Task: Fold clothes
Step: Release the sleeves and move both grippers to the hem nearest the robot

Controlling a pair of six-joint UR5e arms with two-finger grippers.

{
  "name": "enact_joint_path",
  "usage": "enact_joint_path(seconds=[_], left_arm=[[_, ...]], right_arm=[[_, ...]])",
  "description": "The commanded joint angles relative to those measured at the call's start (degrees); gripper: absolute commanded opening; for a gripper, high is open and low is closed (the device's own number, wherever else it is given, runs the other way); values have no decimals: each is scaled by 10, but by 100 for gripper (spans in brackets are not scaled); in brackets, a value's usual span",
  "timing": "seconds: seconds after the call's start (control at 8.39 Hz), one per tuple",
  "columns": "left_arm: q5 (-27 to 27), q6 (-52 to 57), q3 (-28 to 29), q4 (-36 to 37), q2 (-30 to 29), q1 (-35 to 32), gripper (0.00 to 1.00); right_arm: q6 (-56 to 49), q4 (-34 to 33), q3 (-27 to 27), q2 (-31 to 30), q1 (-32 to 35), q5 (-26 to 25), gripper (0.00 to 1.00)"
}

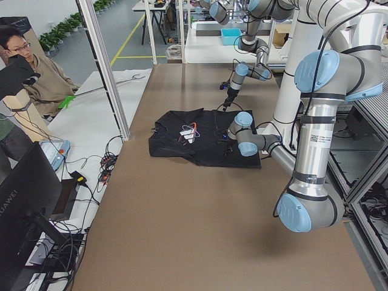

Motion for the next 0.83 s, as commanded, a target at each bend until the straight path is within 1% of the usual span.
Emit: enact_joint_path(seconds=[0.0,0.12,0.24,0.36,0.48,0.6,0.71], left_arm=[[48,-16,-11,4,11,32,100],[72,-16,-13,5,13,43,100],[92,-16,-14,5,12,53,100],[93,-16,-22,18,10,54,100],[94,-16,-38,73,-5,56,100],[96,-16,-42,117,-28,56,100],[97,-16,-40,120,-29,60,100]], right_arm=[[172,-38,35,-64,-143,-67,74],[195,-58,39,-73,-183,-87,72],[202,-63,41,-82,-214,-91,70],[219,-63,40,-87,-237,-104,68],[222,-63,41,-89,-251,-108,66],[221,-63,41,-88,-252,-110,63],[217,-64,39,-90,-249,-111,60]])
